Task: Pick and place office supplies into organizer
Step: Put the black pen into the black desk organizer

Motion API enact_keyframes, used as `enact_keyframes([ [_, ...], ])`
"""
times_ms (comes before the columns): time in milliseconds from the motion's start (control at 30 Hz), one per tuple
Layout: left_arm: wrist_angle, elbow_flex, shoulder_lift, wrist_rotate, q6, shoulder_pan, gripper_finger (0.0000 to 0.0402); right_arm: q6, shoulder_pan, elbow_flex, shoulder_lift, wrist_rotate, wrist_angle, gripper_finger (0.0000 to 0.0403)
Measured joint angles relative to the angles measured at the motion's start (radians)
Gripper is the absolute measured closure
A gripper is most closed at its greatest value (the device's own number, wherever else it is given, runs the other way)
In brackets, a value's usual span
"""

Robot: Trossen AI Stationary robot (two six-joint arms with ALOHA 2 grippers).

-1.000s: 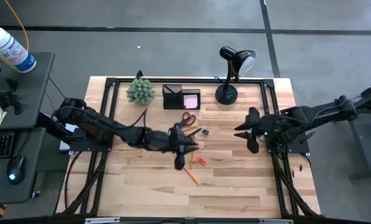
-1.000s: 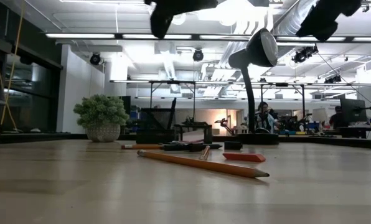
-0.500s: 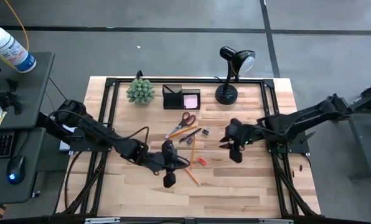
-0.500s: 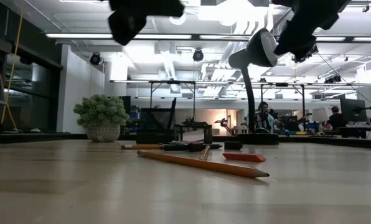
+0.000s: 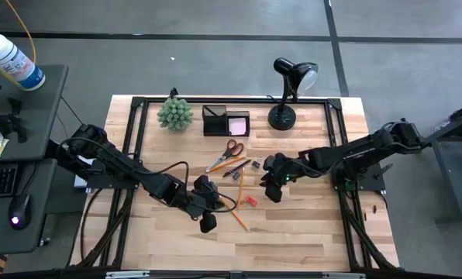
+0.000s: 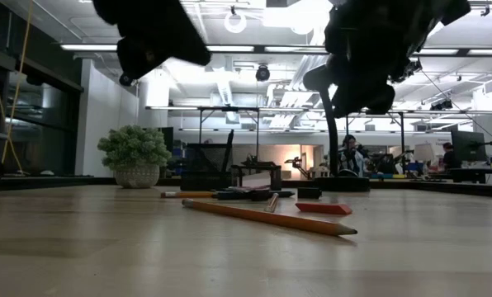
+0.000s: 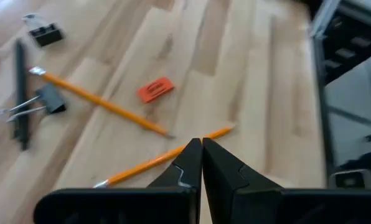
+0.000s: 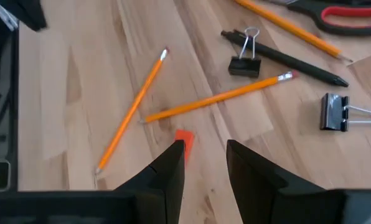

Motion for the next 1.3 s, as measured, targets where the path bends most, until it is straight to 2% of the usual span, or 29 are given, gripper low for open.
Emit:
enact_keyframes([
  [133,-0.083,0.000,0.000,-0.032,0.005,0.021,0.0399,0.019,-0.016,0.000,-0.005,-0.018,0.015,0.0290],
  [233,-0.132,0.000,0.000,0.011,0.070,0.054,0.0399,-0.012,-0.020,0.000,-0.010,-0.014,0.051,0.0290],
  [400,-0.206,0.000,-0.007,0.151,0.212,0.114,0.0399,-0.264,-0.019,0.000,-0.010,0.037,0.132,0.0290],
  [500,-0.249,0.001,-0.020,0.171,0.272,0.124,0.0399,-0.464,-0.021,0.000,-0.009,0.047,0.142,0.0290],
  [567,-0.293,0.000,-0.032,0.171,0.305,0.123,0.0399,-0.541,-0.035,0.000,-0.008,0.058,0.136,0.0290],
  [633,-0.313,0.001,-0.039,0.174,0.326,0.121,0.0399,-0.567,-0.069,0.001,-0.002,0.027,0.123,0.0290],
  [900,-0.334,0.001,-0.062,0.202,0.384,0.121,0.0399,-0.754,-0.241,0.001,0.085,-0.210,0.117,0.0290],
  [1100,-0.341,0.000,-0.062,0.256,0.383,0.121,0.0399,-0.921,-0.326,0.103,0.196,-0.272,0.040,0.0290],
  [1300,-0.334,0.000,-0.064,0.301,0.368,0.121,0.0399,-1.128,-0.373,0.243,0.345,-0.276,-0.100,0.0290],
])
